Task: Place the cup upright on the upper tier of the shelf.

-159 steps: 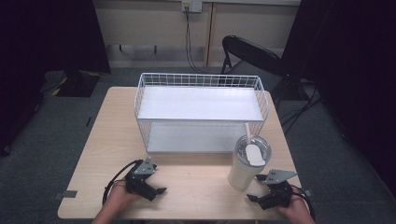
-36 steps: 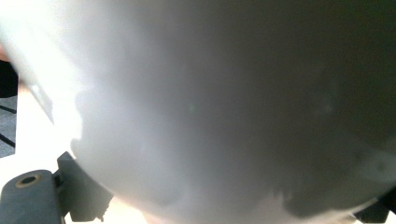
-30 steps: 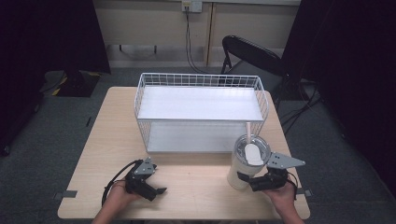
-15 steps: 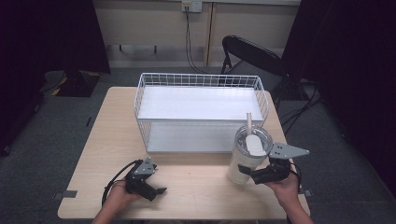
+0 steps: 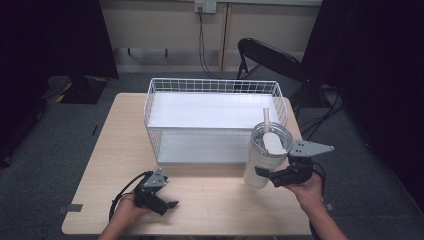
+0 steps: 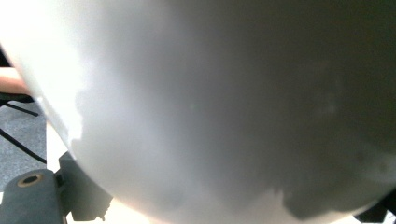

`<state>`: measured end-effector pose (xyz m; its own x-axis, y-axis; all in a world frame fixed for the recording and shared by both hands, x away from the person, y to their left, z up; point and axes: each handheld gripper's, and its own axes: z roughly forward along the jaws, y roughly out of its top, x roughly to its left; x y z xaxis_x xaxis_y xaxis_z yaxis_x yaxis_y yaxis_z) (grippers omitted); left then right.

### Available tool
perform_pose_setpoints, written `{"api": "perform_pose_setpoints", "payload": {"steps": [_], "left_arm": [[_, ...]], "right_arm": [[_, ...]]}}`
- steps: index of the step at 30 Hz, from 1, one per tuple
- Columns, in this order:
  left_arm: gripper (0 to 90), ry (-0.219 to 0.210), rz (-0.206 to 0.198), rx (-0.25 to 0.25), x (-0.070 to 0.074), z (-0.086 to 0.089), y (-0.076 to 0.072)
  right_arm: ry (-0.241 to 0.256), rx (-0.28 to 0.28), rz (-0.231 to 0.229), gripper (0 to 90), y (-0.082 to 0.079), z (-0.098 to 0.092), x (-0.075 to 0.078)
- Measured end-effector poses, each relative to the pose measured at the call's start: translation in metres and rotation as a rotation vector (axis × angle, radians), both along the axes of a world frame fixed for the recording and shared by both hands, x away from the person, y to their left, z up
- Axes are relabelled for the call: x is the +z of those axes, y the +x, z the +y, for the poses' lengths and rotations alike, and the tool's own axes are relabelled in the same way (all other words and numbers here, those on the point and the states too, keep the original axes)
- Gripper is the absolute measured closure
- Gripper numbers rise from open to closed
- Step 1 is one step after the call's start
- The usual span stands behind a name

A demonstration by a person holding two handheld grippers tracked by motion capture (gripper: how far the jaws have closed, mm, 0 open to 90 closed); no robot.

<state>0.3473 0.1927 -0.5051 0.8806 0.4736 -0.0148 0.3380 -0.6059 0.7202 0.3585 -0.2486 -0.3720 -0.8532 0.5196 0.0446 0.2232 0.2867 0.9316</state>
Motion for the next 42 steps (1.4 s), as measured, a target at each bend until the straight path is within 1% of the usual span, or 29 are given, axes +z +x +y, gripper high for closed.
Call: {"api": "perform_pose_setpoints", "payload": {"steps": [3,4,7,8,9,11,13,16,21,25,32,37,41,42], "left_arm": [[3.3,0.0,0.0,0.001,0.0,0.0,0.0],[3.2,0.0,0.0,0.001,0.0,0.0,0.0],[3.2,0.0,0.0,0.001,0.0,0.0,0.0],[3.2,0.001,0.0,0.001,0.0,0.0,0.0],[3.2,0.0,0.0,0.001,0.0,0.0,0.0],[3.2,0.0,0.0,0.001,0.0,0.0,0.0],[3.2,0.0,0.0,0.001,0.0,0.0,0.0],[3.2,0.0,0.0,0.001,0.0,0.0,0.0],[3.2,0.001,0.001,0.001,0.0,0.0,0.0],[3.2,0.001,0.001,0.001,0.0,0.0,0.0],[2.8,0.003,0.0,0.0,0.0,0.0,0.0],[2.7,0.004,0.0,0.0,0.0,-0.001,0.0],[2.3,0.004,0.001,0.001,0.0,-0.001,0.0],[2.3,0.006,0.001,-0.001,0.0,-0.001,0.0]], "right_arm": [[-0.009,0.006,-0.002,9.9,0.002,0.002,0.007],[-0.022,0.012,-0.001,9.9,0.004,0.003,0.011],[-0.032,0.019,0.0,9.9,0.005,0.005,0.015],[-0.036,0.027,0.002,9.9,0.006,0.007,0.02],[-0.036,0.027,0.002,9.9,0.006,0.007,0.02],[-0.031,0.039,0.007,10.0,0.008,0.01,0.026],[-0.031,0.041,0.007,9.9,0.009,0.011,0.028],[-0.035,0.055,0.011,10.0,0.012,0.015,0.036],[-0.028,0.07,0.02,10.0,0.014,0.018,0.044],[-0.04,0.075,0.003,10.0,0.015,0.022,0.05],[-0.036,0.092,0.015,10.0,0.019,0.027,0.06],[-0.045,0.094,0.005,9.9,0.021,0.029,0.069],[-0.041,0.104,0.001,9.9,0.024,0.031,0.081],[-0.041,0.104,0.001,9.9,0.024,0.031,0.081]]}}
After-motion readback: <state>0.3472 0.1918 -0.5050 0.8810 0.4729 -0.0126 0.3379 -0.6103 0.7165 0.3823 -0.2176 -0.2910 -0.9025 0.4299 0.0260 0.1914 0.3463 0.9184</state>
